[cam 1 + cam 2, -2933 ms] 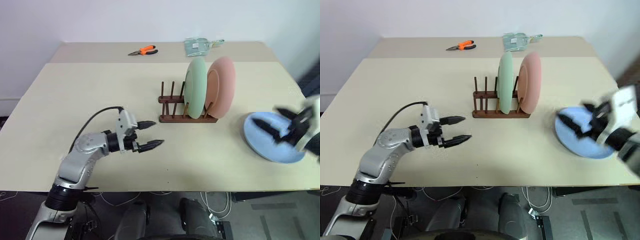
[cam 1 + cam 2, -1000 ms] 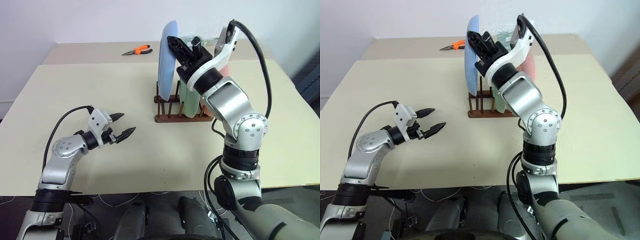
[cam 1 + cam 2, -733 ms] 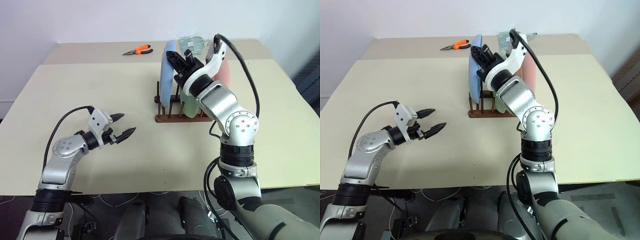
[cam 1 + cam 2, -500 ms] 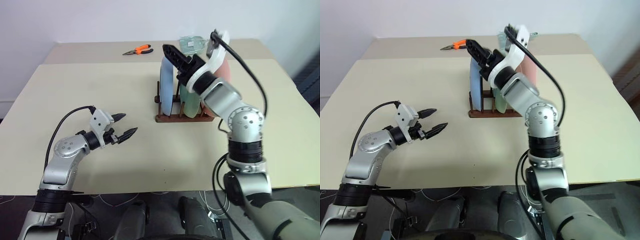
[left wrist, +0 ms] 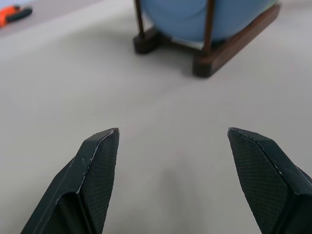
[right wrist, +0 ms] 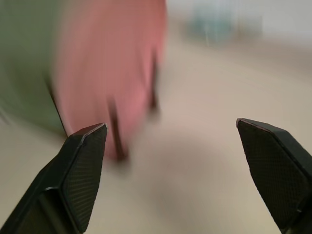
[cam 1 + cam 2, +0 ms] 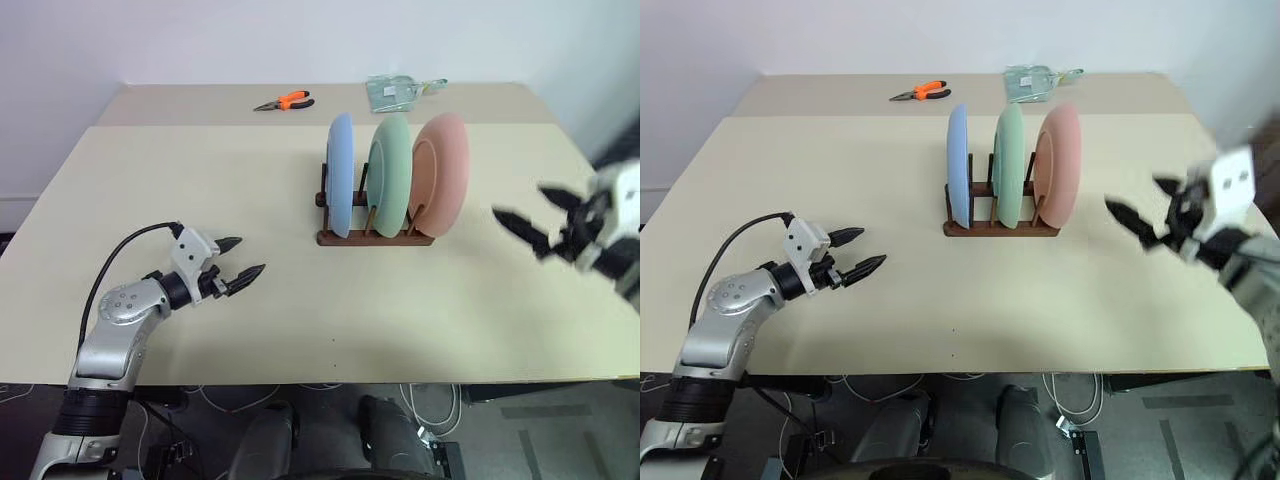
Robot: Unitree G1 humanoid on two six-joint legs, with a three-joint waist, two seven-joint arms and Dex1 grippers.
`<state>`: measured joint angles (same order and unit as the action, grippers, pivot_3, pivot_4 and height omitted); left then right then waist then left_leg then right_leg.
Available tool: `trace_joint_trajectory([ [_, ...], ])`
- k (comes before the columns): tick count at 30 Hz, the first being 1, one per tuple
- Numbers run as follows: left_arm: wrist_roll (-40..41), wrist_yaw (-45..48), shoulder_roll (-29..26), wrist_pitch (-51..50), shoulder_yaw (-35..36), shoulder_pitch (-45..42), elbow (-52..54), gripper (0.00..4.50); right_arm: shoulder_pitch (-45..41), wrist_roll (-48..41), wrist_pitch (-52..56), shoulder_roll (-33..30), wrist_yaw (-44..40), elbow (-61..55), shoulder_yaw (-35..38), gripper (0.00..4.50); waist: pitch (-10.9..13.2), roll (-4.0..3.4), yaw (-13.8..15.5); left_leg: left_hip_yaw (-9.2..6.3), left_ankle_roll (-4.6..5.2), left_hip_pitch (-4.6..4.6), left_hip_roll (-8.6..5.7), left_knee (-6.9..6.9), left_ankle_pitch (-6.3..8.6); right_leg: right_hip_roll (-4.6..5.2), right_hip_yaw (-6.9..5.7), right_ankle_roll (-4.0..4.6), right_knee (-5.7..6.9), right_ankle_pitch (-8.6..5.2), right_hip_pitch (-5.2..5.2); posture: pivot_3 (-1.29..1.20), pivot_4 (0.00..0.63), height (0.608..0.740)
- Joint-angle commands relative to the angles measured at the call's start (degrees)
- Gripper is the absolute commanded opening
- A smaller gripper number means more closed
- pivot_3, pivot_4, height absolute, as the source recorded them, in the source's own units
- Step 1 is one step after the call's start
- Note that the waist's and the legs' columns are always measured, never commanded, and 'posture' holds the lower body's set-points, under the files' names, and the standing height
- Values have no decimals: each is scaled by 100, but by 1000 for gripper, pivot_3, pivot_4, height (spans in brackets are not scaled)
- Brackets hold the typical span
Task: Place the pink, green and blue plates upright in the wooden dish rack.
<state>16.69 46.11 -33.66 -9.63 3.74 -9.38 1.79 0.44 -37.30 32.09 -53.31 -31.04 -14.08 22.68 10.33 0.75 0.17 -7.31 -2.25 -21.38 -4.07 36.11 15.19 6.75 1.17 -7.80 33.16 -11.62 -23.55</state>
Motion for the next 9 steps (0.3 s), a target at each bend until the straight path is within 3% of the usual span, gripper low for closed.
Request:
trace_joint_trajectory([
  [1,-80,-3,-53,165,77,6,23,3647,14,638,-821,160,-397,318,-217,4423,2,-4,-44,1,0,0,1,3,0,0,2,1,2,1,0,0,150,740],
  [9,-155,-84,-3,188,67,112,103,3647,-463,1420,-1568,645,-538,1066,-700,4423,2,-2,-74,-5,0,-1,1,3,0,0,1,1,2,2,1,0,150,740],
])
